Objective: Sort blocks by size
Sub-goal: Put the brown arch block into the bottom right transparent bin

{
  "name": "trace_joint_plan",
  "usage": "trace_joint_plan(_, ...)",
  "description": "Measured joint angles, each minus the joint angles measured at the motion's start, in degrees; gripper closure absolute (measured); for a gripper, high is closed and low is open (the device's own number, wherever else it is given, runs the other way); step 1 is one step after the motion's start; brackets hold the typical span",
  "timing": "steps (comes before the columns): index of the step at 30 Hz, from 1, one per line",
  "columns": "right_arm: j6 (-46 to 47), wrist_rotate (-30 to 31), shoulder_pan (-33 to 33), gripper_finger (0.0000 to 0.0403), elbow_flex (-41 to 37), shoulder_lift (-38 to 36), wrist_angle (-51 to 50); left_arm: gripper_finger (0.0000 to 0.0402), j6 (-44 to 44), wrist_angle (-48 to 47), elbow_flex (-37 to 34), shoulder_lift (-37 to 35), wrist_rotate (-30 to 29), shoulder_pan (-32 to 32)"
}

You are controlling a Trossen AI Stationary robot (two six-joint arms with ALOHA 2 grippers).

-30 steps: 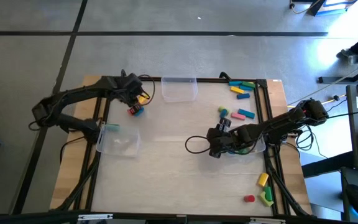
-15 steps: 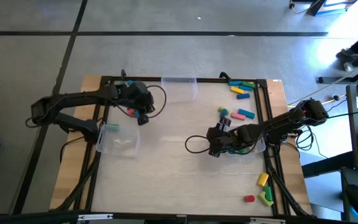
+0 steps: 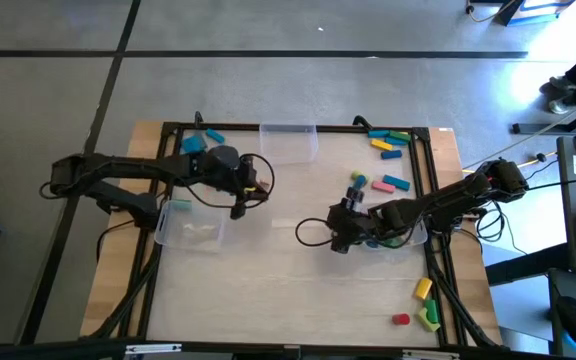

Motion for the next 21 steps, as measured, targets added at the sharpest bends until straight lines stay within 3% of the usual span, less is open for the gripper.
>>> trace_joint_plan(13, -35.3, 3.9, 0.0, 0.0169, 0.0, 0.3, 29.7, 0.0359, -11.2, 17.6, -2.7, 0.0, 0.1, -6.4)
trace_joint_plan(21, -59.3, 4.8, 0.0, 0.0169, 0.0, 6.5, 47.5, 0.0364, -16.6, 27.6, -2.6, 0.0, 0.1, -9.5)
